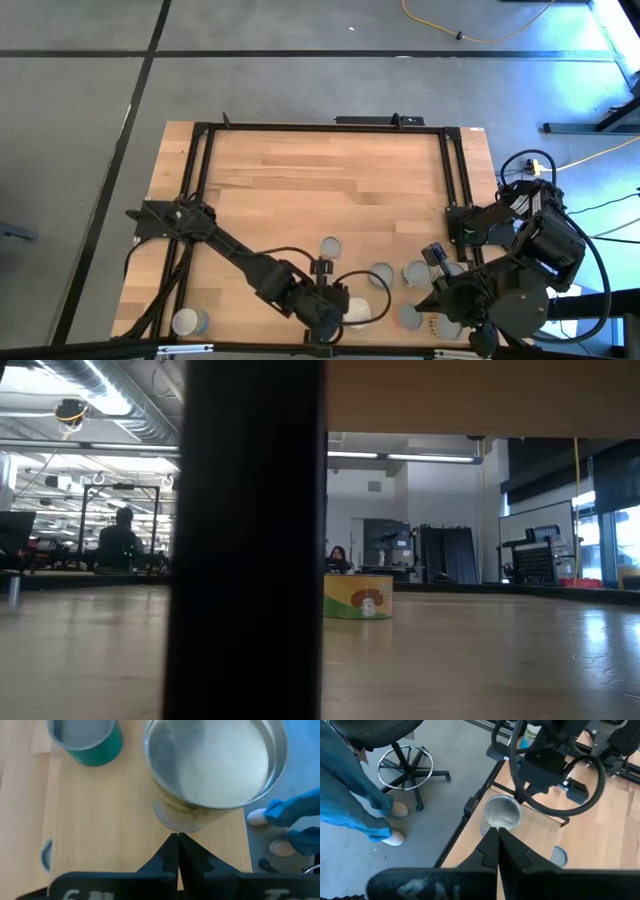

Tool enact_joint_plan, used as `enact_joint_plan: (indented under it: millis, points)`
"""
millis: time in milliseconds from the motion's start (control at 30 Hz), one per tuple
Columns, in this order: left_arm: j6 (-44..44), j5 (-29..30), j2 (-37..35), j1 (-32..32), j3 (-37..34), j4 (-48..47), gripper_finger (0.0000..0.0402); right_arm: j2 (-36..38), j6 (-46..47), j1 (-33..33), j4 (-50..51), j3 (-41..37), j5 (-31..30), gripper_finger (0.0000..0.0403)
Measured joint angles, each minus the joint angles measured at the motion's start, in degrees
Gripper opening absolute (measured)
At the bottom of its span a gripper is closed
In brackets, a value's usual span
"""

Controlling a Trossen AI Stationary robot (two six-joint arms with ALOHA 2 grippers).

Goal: Pick and place cans onto a shelf
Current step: Put the top blue canned cherries on the shelf aligned with the other green tuna can

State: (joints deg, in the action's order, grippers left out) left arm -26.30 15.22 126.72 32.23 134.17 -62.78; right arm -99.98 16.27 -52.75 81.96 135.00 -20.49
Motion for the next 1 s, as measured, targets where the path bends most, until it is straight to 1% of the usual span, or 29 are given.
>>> enact_joint_plan:
  millis: [300, 533, 667, 767, 1000]
  points:
    - [1.62, -3.15, 2.3, -0.92, 0.02, 2.34, 0.0, 0.0, -0.06, 0.0, 0.03, 0.0, 0.02, 0.0003]
    - [5.29, -3.46, 2.31, -1.78, 0.02, 7.2, 0.0, 0.0, -0.17, 0.0, 0.05, 0.0, 0.06, 0.0004]
    - [5.97, -3.93, 2.31, -2.27, 0.02, 7.62, 0.0, 0.0, -0.19, 0.0, 0.08, 0.0, 0.07, 0.0004]
    - [6.09, -3.43, 2.31, -2.72, 0.02, 8.1, 0.0, -0.02, -0.21, 0.0, 0.08, 0.0, 0.09, 0.0004]
    - [8.89, -2.82, 2.33, -3.52, 0.02, 12.44, 0.0, -0.04, -0.17, 0.0, 0.1, 0.0, 0.09, 0.0004]
